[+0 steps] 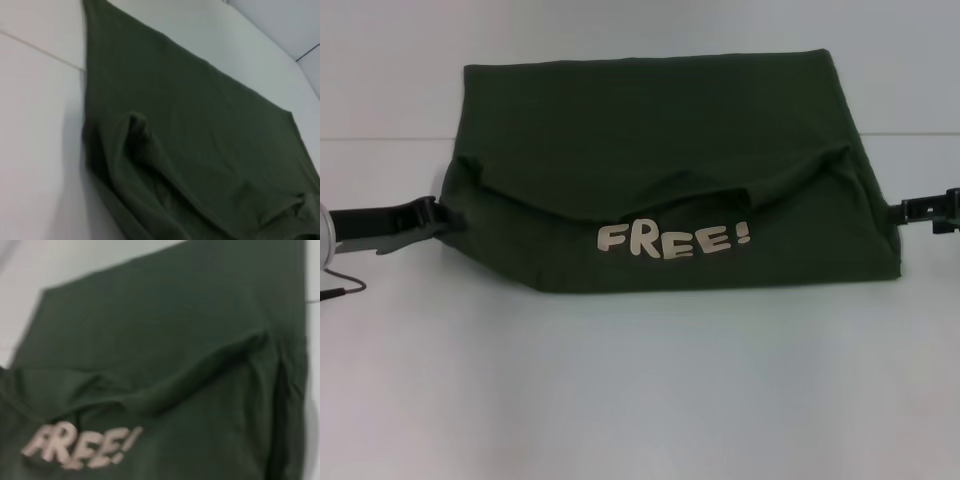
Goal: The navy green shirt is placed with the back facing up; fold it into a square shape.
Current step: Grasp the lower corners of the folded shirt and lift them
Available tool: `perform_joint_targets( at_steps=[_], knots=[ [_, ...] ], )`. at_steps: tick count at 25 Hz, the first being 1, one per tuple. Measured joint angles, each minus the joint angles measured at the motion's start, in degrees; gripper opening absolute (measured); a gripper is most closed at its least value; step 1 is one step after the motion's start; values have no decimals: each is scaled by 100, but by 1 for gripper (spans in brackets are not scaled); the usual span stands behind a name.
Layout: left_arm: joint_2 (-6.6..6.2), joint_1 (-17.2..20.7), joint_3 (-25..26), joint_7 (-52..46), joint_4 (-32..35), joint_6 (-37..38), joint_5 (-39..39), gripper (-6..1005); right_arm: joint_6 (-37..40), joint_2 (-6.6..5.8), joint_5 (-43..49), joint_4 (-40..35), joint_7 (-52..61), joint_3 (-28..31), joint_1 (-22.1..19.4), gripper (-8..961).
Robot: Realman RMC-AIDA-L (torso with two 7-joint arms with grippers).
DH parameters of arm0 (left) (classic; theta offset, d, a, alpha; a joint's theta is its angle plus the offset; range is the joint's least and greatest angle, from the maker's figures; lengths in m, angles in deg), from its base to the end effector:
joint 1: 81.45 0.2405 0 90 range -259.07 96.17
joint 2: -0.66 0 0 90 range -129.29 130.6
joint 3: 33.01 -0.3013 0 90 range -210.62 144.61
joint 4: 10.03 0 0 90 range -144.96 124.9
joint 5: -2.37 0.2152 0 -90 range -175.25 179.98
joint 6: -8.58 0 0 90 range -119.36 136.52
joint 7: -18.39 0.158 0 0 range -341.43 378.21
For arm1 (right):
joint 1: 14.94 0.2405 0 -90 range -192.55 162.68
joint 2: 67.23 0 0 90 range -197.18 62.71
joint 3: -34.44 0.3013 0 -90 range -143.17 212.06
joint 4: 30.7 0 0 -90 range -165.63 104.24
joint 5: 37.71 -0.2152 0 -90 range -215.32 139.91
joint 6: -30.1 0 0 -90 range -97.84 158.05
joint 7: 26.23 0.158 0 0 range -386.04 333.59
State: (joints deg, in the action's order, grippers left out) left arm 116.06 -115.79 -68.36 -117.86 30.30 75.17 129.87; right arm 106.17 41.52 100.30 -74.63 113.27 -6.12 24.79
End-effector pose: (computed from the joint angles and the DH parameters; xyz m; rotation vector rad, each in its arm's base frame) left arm -0.3447 0.4280 0.0187 -1.9374 -1.6974 -0.5622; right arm 0.3222 0.4483 0.0638 -2.1408 1.5502 0.2157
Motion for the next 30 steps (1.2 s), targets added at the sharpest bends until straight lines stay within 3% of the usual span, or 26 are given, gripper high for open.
perform_joint_targets(
  at_steps=[10,26,30],
  knots=[
    [13,-46,63,-102,6,43,-39,13,-730,330,698,235,-44,-388,259,804],
    [26,-55,64,-95,8,-18,-42,14,-1395,472,718,938,-44,-462,462,760],
    [26,-40,64,-89,3,-22,-42,14,-1413,471,719,950,-30,-469,468,614]
  ],
)
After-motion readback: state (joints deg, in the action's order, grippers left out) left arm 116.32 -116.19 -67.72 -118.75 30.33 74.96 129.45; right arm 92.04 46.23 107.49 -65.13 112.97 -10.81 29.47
